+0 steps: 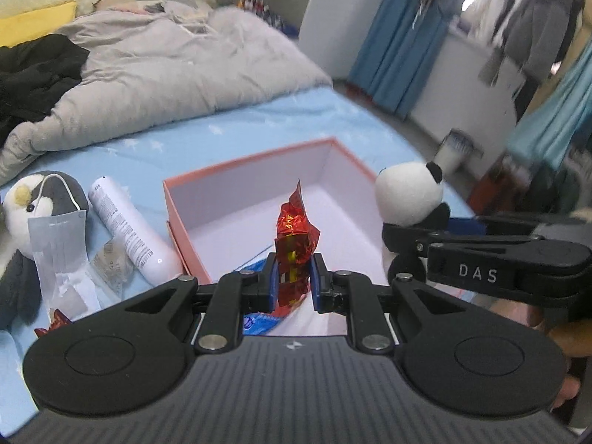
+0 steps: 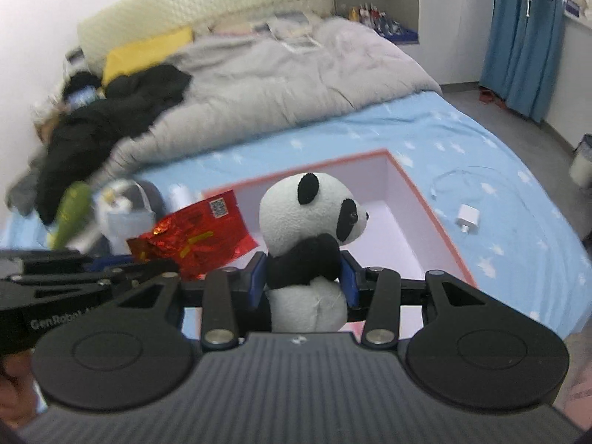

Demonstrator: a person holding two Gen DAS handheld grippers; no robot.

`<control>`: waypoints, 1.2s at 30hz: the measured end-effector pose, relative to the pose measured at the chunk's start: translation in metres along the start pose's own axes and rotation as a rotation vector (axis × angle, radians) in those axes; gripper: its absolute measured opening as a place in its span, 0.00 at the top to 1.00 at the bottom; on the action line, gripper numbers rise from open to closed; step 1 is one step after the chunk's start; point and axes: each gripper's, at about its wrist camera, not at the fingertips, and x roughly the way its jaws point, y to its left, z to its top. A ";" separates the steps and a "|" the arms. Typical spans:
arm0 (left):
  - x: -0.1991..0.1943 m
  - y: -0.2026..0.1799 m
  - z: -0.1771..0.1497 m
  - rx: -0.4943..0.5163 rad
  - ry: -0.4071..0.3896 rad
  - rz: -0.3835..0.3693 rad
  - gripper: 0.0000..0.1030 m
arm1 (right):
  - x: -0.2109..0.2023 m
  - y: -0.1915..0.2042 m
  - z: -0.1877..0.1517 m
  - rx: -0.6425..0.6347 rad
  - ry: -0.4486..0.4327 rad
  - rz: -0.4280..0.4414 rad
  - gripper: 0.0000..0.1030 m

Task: Organize soft objects
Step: 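Open both grippers to drop the panda and wrapper into the box, then withdraw both open tools from the box back toward the pile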

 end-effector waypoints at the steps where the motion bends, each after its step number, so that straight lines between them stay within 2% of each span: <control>1: 0.009 -0.001 0.001 0.002 0.024 0.000 0.81 | 0.005 0.001 -0.001 -0.015 0.012 -0.007 0.56; 6: 0.039 -0.003 0.001 -0.016 0.104 0.001 0.80 | 0.031 -0.017 -0.010 0.034 0.095 -0.003 0.56; 11: 0.053 -0.004 -0.005 -0.013 0.137 0.027 0.80 | 0.057 -0.030 -0.026 0.074 0.179 -0.015 0.56; 15: 0.057 -0.003 -0.010 -0.015 0.158 0.033 0.80 | 0.066 -0.033 -0.033 0.088 0.203 -0.015 0.56; 16: 0.058 -0.002 -0.009 -0.019 0.158 0.036 0.79 | 0.067 -0.033 -0.034 0.089 0.207 -0.012 0.56; 18: 0.058 0.002 -0.009 -0.039 0.156 0.051 0.70 | 0.068 -0.033 -0.035 0.094 0.209 -0.006 0.54; 19: 0.057 0.003 -0.009 -0.044 0.149 0.053 0.66 | 0.068 -0.033 -0.035 0.092 0.202 -0.011 0.54; 22: 0.052 0.009 -0.009 -0.050 0.134 0.059 0.65 | 0.068 -0.033 -0.035 0.072 0.190 -0.040 0.45; 27: 0.036 0.013 -0.007 -0.027 0.094 0.062 0.65 | 0.060 -0.034 -0.034 0.081 0.157 -0.030 0.45; 32: 0.007 0.018 -0.003 -0.033 0.026 0.049 0.65 | 0.034 -0.031 -0.025 0.083 0.066 -0.027 0.45; 36: -0.019 0.024 -0.005 -0.027 -0.034 0.080 0.65 | 0.005 -0.021 -0.018 0.055 -0.030 -0.033 0.45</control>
